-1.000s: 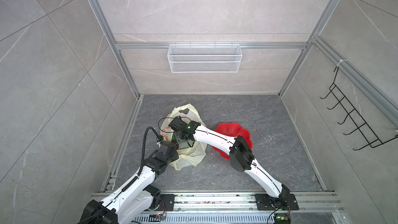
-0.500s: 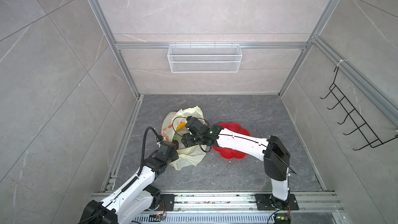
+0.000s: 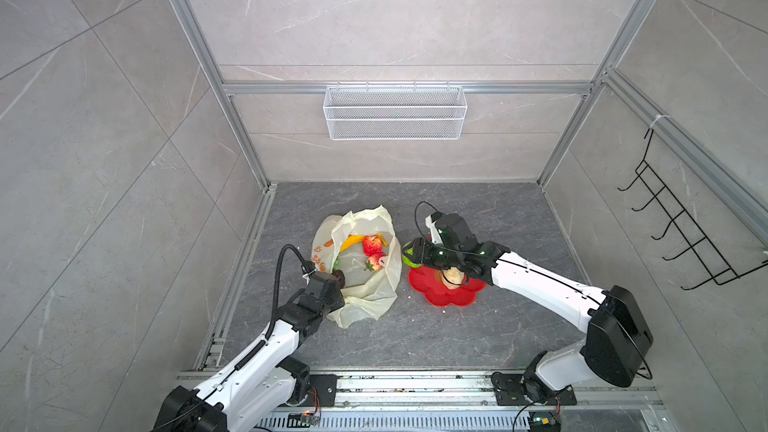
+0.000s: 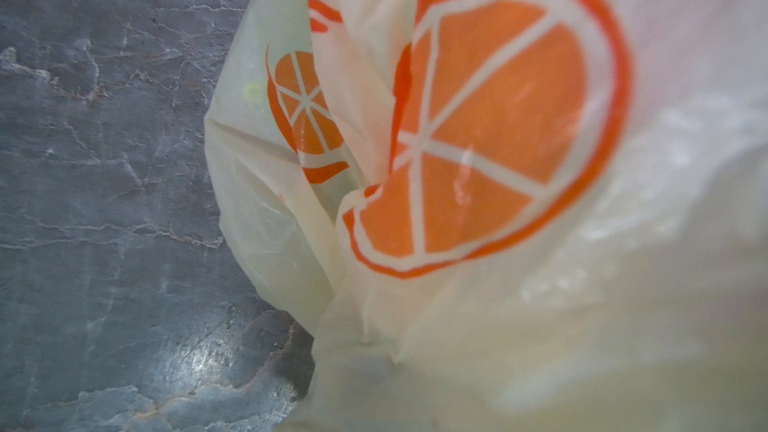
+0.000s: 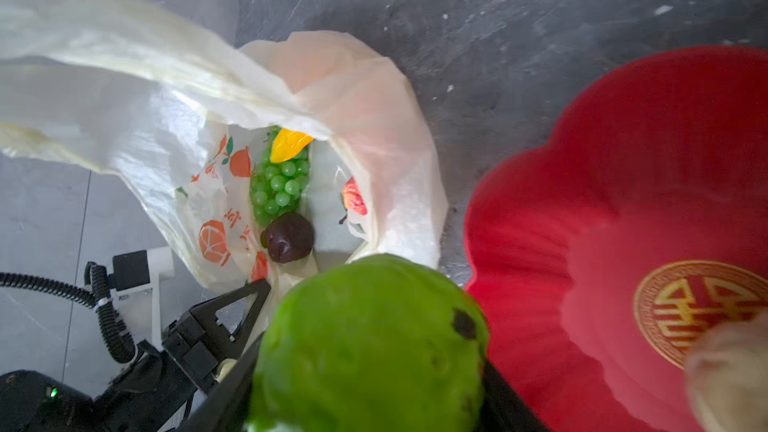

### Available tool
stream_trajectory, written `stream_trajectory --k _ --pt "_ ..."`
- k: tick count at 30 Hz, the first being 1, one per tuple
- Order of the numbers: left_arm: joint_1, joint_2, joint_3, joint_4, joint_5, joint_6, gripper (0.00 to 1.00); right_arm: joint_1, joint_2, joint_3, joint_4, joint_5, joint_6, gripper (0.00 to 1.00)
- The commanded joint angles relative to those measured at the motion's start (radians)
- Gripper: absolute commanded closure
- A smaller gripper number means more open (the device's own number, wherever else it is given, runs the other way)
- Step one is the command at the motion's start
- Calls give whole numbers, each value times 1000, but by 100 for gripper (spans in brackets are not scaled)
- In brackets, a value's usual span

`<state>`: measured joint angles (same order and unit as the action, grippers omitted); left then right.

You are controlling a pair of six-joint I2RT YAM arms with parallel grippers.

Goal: Take the fake fruits out of the plastic bag
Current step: 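Lift the green fruit out of the bag and carry it over the red bowl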

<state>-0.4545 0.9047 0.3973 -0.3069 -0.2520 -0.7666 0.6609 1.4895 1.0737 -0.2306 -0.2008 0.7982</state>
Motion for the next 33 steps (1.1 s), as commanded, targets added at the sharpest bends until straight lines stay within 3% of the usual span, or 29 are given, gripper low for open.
stream_trajectory --k 1,15,24,33 --pt "5 -7 3 14 5 5 100 -72 -22 -44 44 -76 48 39" --pt "5 -19 -3 10 5 0 100 -402 56 -122 102 -278 -16 39" --pt "5 -19 -3 6 8 -2 100 -481 120 -196 204 -316 -52 39" --pt "5 -10 -2 10 8 0 100 -482 219 -198 295 -374 -47 39"
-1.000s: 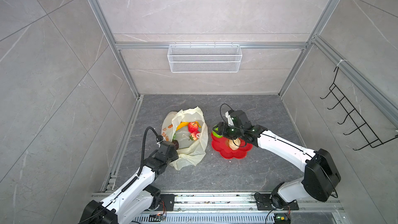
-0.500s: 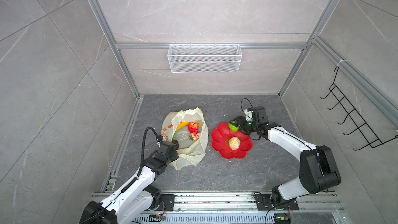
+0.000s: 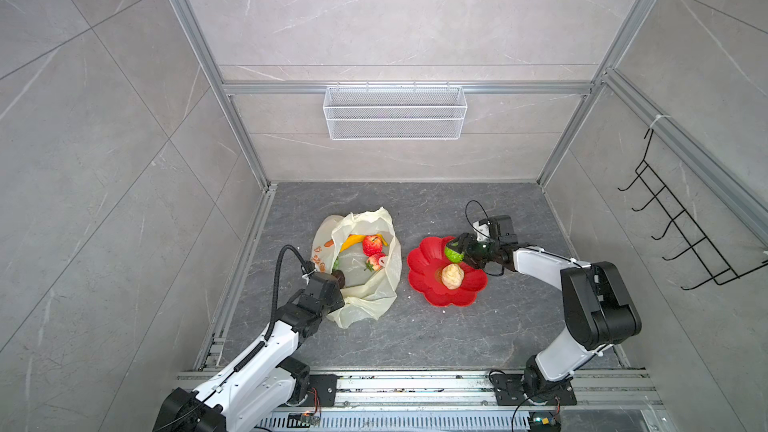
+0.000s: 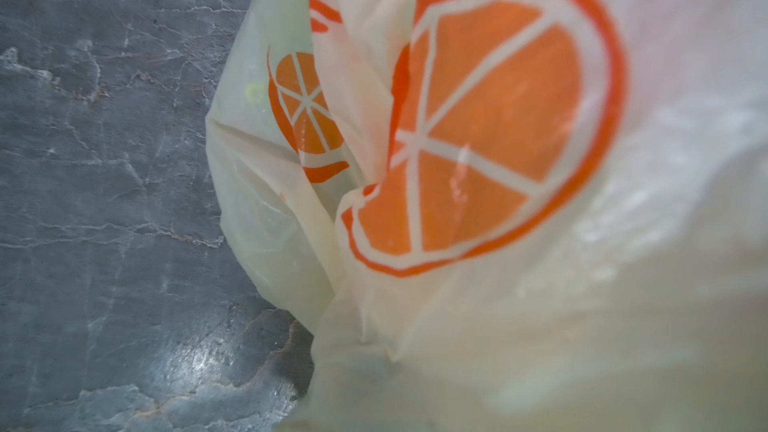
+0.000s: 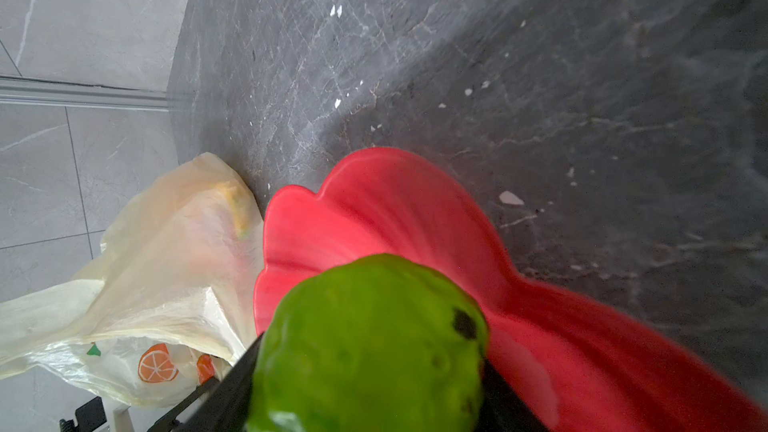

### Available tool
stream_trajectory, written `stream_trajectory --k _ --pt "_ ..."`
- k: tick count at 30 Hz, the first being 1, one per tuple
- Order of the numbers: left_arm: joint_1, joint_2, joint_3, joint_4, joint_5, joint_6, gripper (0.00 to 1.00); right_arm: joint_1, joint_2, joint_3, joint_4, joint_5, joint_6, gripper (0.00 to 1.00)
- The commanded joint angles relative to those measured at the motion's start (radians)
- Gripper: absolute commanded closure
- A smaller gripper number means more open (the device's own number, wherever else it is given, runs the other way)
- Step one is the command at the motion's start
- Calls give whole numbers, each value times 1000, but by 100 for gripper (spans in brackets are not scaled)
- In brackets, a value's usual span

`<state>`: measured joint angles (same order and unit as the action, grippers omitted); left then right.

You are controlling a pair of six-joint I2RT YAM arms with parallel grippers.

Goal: Take the fake fruits out of the plastic bag
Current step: 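Lift the green fruit out of the bag and carry it over the red bowl, then lower the green fruit into the red bowl and open the right gripper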

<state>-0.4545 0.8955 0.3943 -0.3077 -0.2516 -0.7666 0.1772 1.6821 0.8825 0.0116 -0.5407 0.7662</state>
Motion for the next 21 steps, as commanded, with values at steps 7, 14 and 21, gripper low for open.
stream_trajectory --k 7,14,21 --pt "5 5 4 12 9 3 100 26 68 -17 107 -53 6 38" --pt "5 11 7 14 11 5 100 69 114 -2 126 -33 21 37" --pt "5 12 6 19 11 8 100 94 136 14 87 9 16 30"
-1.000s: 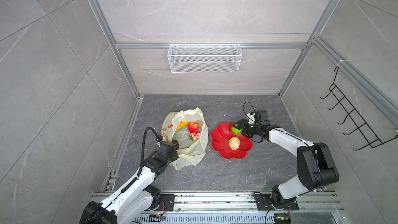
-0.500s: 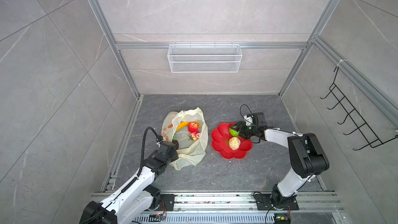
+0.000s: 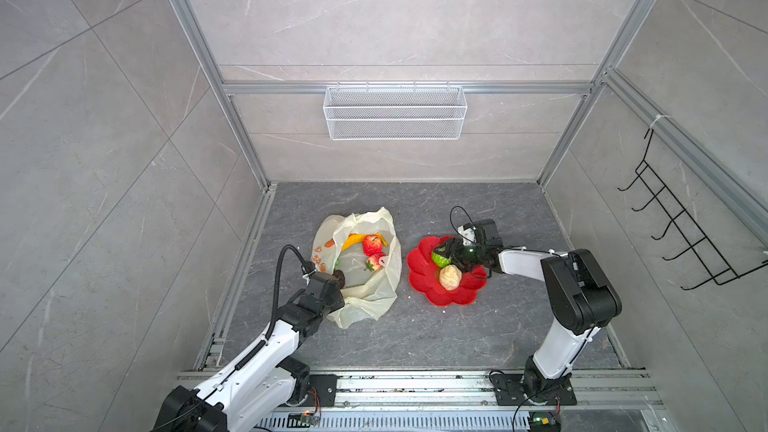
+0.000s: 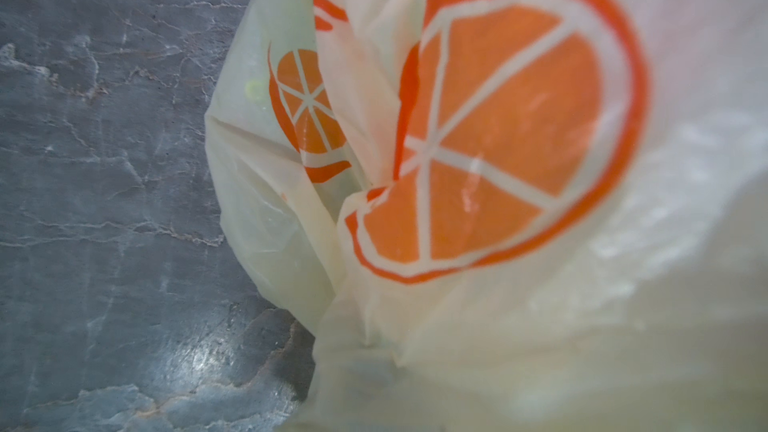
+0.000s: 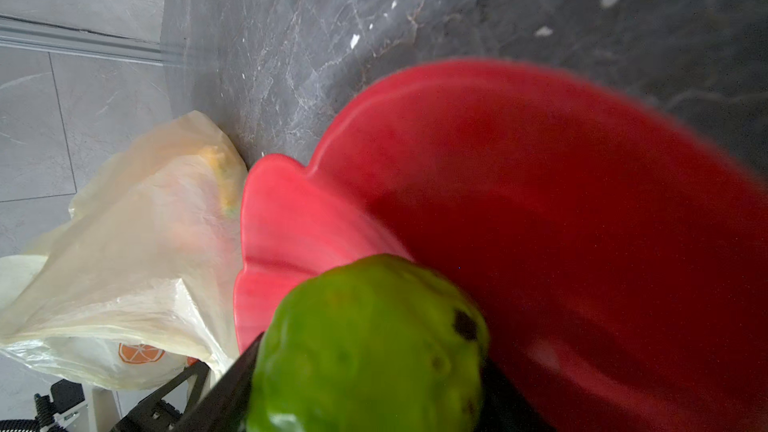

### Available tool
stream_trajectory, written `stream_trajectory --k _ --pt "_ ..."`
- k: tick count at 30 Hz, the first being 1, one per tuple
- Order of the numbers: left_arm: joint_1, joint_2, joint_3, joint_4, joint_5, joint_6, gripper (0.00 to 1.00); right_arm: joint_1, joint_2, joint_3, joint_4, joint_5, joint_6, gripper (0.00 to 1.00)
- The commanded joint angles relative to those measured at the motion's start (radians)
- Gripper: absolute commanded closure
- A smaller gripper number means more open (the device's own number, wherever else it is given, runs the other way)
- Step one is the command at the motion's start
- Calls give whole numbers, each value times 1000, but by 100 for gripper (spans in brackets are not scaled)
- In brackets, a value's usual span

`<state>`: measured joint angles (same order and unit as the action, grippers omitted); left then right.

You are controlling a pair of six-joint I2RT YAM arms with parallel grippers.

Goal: Take the fake fruits out of the plastic bag
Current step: 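Lower the green fruit into the red bowl and open the right gripper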

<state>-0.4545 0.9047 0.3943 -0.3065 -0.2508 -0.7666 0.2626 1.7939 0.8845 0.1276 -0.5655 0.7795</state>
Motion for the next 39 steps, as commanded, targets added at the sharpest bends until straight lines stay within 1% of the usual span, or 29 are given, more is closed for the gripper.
stream_trajectory --k 1,4,7,10,15,26,31,36,39 --pt "5 4 6 18 11 7 100 10 19 11 -41 45 -1 29" --pt "5 4 6 20 10 9 100 9 0 10 -92 89 -14 23" --pt "4 7 5 27 14 12 100 9 -13 19 -155 139 -23 22" --pt "5 8 5 29 21 16 100 9 -34 10 -174 173 -20 20" --pt "5 3 2 32 22 17 100 7 -64 7 -195 192 -20 20" --pt "5 2 0 33 24 19 100 9 -140 -3 -237 231 -42 14" --pt "5 2 0 33 24 19 100 7 -164 10 -290 272 -49 15" --pt "5 -3 -2 32 23 17 100 9 -196 7 -333 332 -46 23" --pt "5 -3 -3 33 24 16 100 7 -215 0 -333 347 -42 24"
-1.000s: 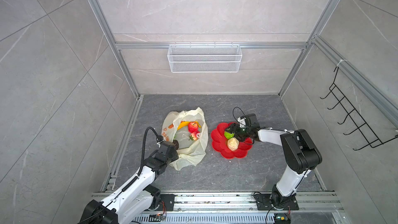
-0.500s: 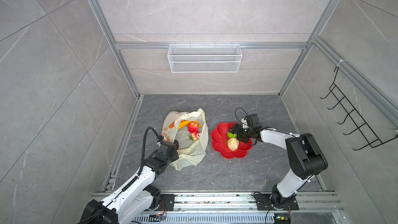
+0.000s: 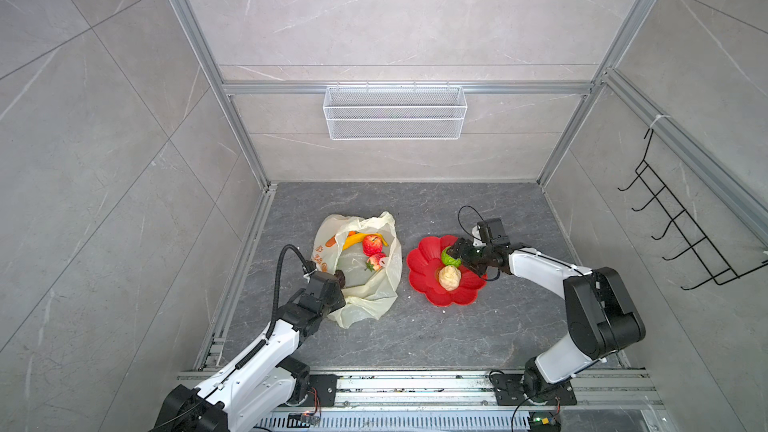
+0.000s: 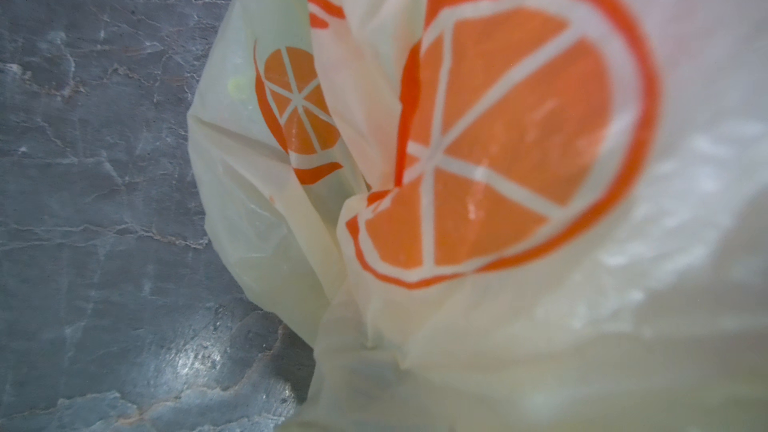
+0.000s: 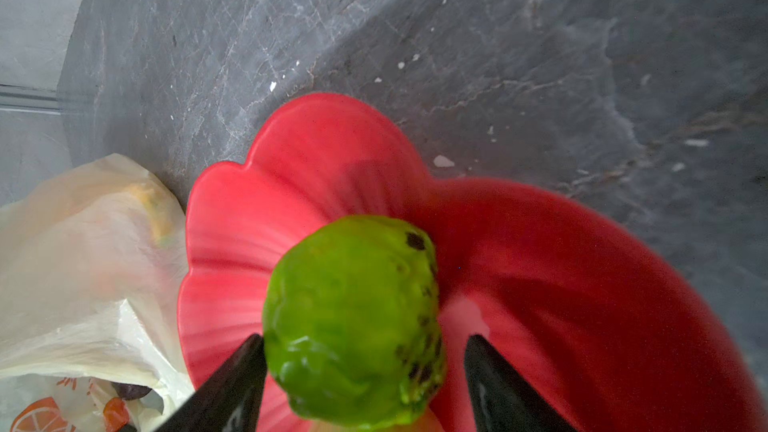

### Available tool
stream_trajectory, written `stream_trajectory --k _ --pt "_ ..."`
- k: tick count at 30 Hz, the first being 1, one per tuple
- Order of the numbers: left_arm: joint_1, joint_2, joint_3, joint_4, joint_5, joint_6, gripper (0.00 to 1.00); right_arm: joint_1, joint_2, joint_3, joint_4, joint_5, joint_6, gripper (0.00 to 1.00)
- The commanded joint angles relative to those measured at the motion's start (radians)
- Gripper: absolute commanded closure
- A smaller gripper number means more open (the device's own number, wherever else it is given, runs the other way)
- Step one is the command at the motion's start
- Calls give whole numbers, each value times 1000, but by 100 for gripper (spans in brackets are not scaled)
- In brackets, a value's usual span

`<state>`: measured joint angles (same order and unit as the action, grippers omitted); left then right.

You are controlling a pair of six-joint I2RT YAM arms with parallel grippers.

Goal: Take the fake fruits out of the plastic bag
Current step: 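Lower the green fruit into the red bowl and open the right gripper, then raise the right gripper and move it back over the bag opening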

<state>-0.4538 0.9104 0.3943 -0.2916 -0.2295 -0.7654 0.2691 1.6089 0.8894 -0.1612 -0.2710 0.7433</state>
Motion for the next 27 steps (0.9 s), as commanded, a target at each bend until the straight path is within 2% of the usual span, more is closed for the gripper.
stream_trajectory --k 1,6,15,20,27 --pt "4 -8 -2 18 4 15 100 1 -32 -3 -52 59 -4 24" --pt "4 -6 0 16 4 16 100 -9 -54 -7 -89 101 21 26" --pt "4 -6 0 17 4 17 100 -10 -112 -66 -69 98 72 37" --pt "4 -3 1 19 4 18 100 -6 -127 -70 -66 82 74 38" --pt "4 -6 1 16 4 17 100 -6 -174 -69 -118 134 77 40"
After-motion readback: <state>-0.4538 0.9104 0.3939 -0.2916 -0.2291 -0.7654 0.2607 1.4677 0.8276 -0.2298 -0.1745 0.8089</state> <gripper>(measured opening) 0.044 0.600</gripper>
